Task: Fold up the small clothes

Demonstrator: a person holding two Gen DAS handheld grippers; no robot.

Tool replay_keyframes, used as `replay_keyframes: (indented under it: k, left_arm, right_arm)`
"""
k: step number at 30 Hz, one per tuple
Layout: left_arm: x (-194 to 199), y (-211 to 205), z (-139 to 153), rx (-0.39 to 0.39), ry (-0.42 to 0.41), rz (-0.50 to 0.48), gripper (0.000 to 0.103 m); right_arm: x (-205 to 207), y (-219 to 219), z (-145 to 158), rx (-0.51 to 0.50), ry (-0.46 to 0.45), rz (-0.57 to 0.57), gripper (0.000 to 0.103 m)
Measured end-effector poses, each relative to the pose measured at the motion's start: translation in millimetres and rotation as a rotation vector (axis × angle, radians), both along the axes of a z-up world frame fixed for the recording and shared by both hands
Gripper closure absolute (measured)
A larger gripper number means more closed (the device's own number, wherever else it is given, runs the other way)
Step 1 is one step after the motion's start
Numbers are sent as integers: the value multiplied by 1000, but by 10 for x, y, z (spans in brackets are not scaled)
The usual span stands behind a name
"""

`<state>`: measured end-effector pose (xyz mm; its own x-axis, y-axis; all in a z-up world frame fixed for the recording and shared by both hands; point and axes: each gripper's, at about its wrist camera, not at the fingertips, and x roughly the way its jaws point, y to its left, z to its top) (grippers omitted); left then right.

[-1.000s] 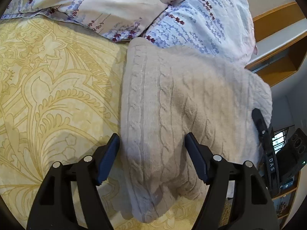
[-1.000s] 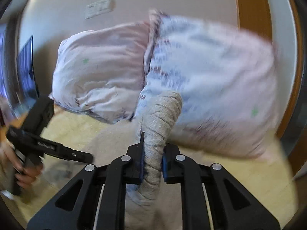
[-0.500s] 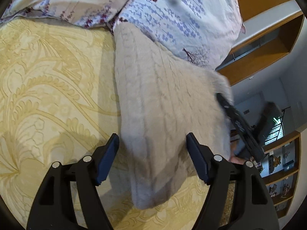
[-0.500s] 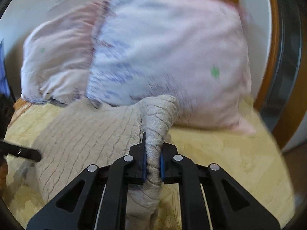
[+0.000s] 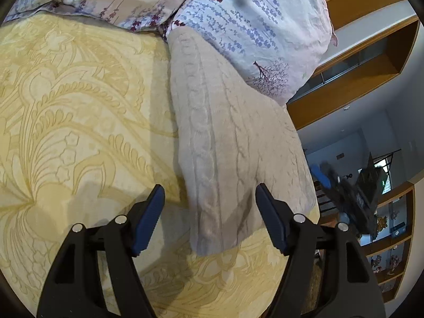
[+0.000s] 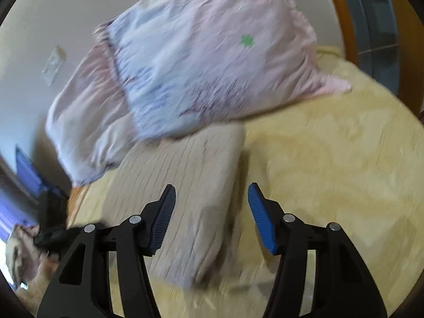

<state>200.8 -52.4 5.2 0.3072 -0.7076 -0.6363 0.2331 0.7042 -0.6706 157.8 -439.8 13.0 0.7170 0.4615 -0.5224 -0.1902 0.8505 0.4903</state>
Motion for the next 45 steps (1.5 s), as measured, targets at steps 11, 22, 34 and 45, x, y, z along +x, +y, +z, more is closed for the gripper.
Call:
replay_keyframes:
  k: [11,22,34,45]
  left_arm:
    - [-119,-11,-96,-39,34,-6,81]
    - [-221,-20,-149,-70,40,6,84]
    - [-87,138,273,-29,-53,46,31]
    - [282,-137,284,54,-63,47,25]
  right_arm:
    - [-209,222,-73,-64,-30,6,94]
    - [-38,68,-371,-120,82,-91,95]
    - [11,-242,-121,104,75,-93,59]
    - [606,-10,-115,95,127,-52,92]
